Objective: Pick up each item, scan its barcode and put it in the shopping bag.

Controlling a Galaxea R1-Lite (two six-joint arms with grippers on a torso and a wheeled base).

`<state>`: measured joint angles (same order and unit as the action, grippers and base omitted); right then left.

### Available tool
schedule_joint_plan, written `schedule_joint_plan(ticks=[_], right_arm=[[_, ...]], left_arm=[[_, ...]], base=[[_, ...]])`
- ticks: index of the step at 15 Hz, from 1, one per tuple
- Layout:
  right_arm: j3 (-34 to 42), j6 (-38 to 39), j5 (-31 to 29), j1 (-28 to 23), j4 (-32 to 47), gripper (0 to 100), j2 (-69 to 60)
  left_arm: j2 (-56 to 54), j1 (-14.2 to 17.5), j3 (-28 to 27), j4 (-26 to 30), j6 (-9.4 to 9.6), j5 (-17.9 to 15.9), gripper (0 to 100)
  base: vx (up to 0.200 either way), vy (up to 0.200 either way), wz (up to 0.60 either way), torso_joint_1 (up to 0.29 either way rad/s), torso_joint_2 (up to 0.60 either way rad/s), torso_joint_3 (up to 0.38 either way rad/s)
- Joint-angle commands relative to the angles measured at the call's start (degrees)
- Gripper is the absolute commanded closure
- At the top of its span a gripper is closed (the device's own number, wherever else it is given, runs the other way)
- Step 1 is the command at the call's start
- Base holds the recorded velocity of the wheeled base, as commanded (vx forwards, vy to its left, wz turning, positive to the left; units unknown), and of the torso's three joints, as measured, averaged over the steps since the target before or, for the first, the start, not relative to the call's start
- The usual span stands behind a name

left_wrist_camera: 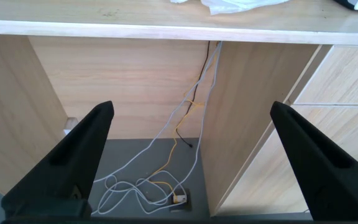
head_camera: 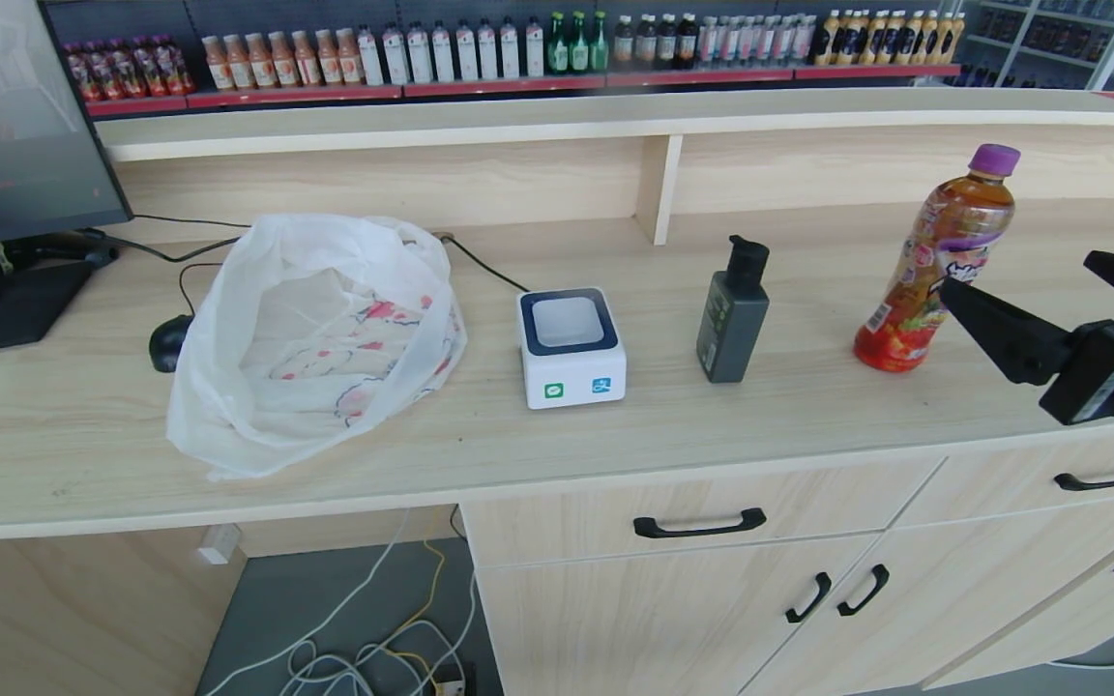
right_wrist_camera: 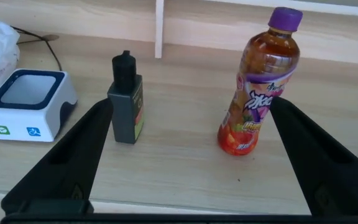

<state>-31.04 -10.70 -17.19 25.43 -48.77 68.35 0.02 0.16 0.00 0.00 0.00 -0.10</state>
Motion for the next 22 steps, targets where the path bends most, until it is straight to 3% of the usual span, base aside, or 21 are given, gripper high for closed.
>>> schedule_joint_plan(ticks=[1, 7, 13, 22], right_arm=[[-0.1, 0.0, -1.3, 0.7, 0.0, 0, 1.7], [0.3, 3.8, -2.5, 3.3, -5.4, 0, 9.3], [0.4, 4.1, -6.6, 5.3, -26.3, 0, 24.9], [-0.6, 6.7, -5.9, 6.0, -27.4, 0, 31.3]], left_arm=[[0.0, 0.0, 0.0, 0.0, 0.00, 0.0, 0], [0.0, 0.0, 0.0, 0.0, 0.00, 0.0, 0], [0.0, 0.0, 0.0, 0.0, 0.00, 0.0, 0], [0.0, 0.0, 0.0, 0.0, 0.00, 0.0, 0]], base=[[0.000, 0.000, 0.00, 0.000, 0.00, 0.000], [0.000, 0.000, 0.00, 0.000, 0.00, 0.000], [0.000, 0.000, 0.00, 0.000, 0.00, 0.000], [0.000, 0.000, 0.00, 0.000, 0.00, 0.000]])
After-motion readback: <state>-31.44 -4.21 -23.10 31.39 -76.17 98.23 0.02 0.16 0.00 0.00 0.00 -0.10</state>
